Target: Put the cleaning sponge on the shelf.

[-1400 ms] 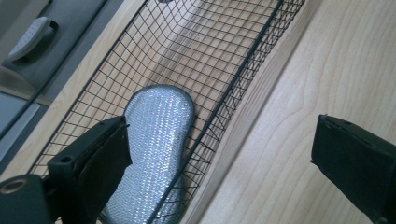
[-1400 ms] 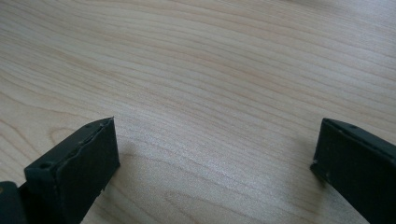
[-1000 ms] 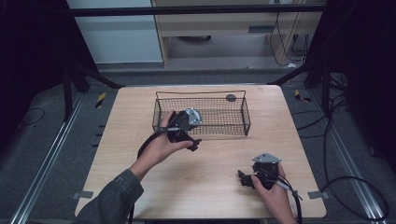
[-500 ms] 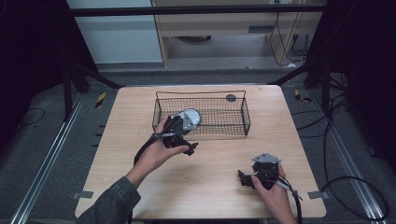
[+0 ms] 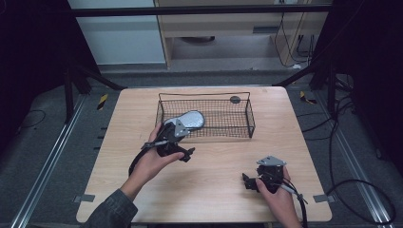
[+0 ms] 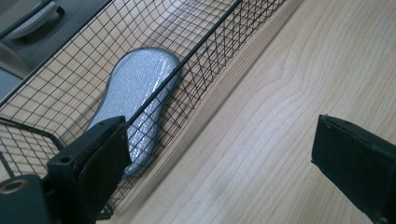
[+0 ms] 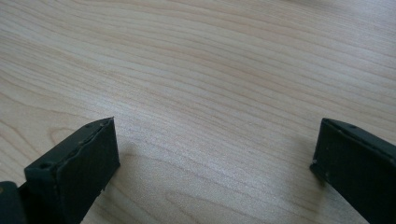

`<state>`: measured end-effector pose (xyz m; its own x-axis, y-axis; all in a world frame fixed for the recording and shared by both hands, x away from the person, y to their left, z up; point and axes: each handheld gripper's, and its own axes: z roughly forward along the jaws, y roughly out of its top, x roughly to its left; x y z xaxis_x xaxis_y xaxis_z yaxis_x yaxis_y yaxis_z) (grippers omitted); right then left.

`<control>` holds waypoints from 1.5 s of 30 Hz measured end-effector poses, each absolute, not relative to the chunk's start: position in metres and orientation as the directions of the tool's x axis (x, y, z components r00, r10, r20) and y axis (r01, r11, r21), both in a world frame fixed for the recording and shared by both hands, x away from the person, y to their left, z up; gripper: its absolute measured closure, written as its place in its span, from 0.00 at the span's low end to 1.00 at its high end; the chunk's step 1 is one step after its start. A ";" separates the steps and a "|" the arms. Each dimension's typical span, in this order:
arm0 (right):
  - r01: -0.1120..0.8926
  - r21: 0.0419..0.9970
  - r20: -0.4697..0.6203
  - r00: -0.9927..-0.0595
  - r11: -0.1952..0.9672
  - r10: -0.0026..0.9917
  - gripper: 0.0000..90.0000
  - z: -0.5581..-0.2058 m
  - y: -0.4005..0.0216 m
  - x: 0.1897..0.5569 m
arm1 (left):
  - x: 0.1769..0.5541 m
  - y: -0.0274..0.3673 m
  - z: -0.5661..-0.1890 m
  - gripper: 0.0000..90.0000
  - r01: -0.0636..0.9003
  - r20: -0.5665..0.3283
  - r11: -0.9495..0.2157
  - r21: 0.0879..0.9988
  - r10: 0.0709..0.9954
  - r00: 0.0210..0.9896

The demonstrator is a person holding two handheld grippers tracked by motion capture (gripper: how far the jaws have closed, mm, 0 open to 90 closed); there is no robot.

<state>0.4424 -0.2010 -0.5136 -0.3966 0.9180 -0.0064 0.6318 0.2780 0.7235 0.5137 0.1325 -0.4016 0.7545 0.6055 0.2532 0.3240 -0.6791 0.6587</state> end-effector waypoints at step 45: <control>0.631 0.723 -0.005 -0.401 0.280 0.916 0.01 -0.514 -0.201 0.442 | 0.525 0.254 -0.496 0.00 0.632 0.062 -0.478 0.610 0.824 0.563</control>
